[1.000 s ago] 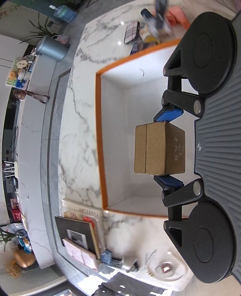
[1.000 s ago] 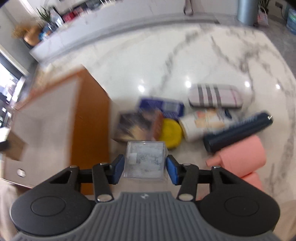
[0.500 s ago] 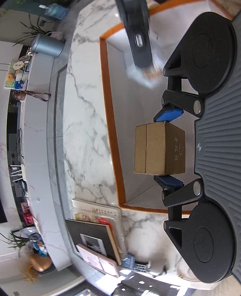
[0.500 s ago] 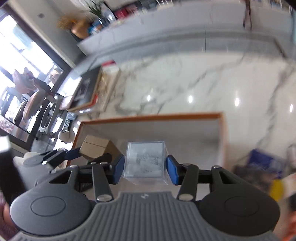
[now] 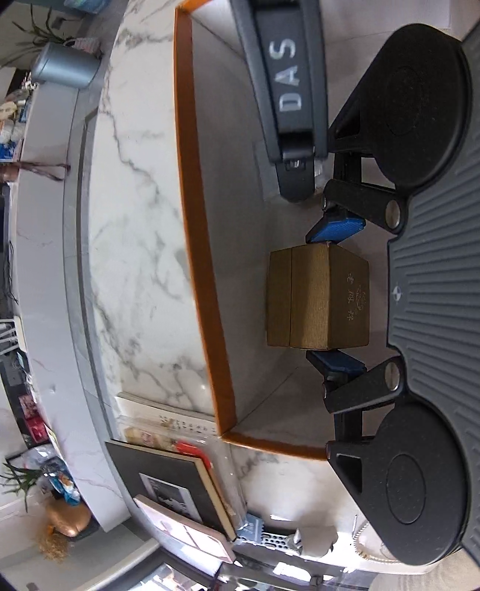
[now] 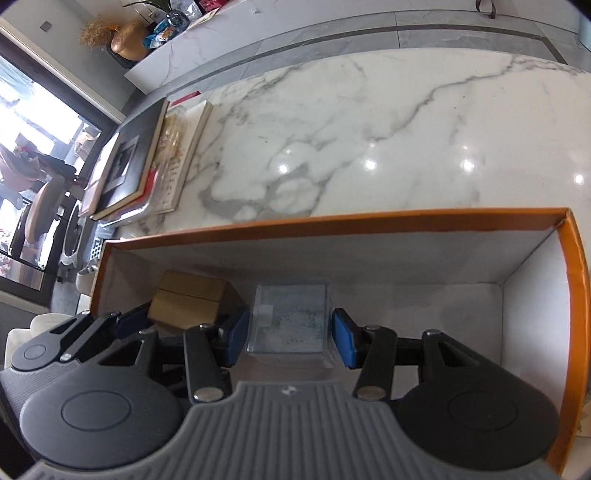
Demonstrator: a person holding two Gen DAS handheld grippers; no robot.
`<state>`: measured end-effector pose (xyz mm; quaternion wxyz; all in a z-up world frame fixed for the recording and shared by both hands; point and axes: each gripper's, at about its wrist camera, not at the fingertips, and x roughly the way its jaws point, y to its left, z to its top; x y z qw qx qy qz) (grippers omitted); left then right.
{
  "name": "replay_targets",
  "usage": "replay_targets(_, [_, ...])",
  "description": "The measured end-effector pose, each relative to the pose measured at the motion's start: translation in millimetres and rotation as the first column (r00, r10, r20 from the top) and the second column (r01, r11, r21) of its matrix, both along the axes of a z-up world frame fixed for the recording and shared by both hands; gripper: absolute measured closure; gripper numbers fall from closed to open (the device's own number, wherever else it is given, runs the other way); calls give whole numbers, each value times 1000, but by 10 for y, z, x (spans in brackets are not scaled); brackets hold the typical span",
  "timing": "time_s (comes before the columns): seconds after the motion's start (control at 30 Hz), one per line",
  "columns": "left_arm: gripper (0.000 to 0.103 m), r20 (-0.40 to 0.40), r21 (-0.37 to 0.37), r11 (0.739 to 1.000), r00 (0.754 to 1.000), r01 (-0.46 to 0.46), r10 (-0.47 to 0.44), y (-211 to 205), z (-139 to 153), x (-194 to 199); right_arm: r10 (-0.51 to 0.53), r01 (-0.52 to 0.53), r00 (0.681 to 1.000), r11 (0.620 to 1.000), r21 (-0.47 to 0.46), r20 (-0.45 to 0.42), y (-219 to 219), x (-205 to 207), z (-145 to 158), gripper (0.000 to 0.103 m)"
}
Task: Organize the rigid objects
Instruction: 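Carry the brown box with the left tool while the right tool carries the clear cube into the orange box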
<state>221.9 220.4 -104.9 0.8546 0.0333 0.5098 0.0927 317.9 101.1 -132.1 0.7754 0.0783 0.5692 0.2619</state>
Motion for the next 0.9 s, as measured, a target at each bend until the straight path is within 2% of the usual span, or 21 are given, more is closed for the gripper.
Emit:
replay_targets(0.07, [33,-14,-2,1000,1000,-1,1,4,-21,5,-5,5,1000,1000,-12,3,-24,8,-19,52])
replay_targets(0.27, [27,-66,-92,996,998,9,-15,90,25,38,-12,12,1000,1000,-18,11,-138,-18,-10,52])
replay_targets(0.33, [22,-98,-131,991,995,11,-24,112,45,104,-14,14,1000,1000,-17,13,-164,-28,0,52])
replay_targets(0.4, [21,-127,-143,990,991,19,-37,114,47,169,-23,24,1000,1000,-15,16,-210,-43,12,52])
replay_targets(0.47, [21,-151,-141,990,988,21,-43,110,53,231,-45,45,999,999,-4,10,-269,-33,32,52])
replay_targets(0.67, [21,-201,-235,972,979,-27,-22,256,124,394,-52,52,999,999,4,-15,-361,-37,66,52])
replay_targets(0.8, [28,-252,-200,979,968,-33,-19,256,59,492,-45,46,999,999,3,-24,-348,-83,60,52])
replay_targets(0.9, [32,-261,-204,978,965,-38,-17,270,52,491,-32,33,999,999,8,-30,-336,-115,53,52])
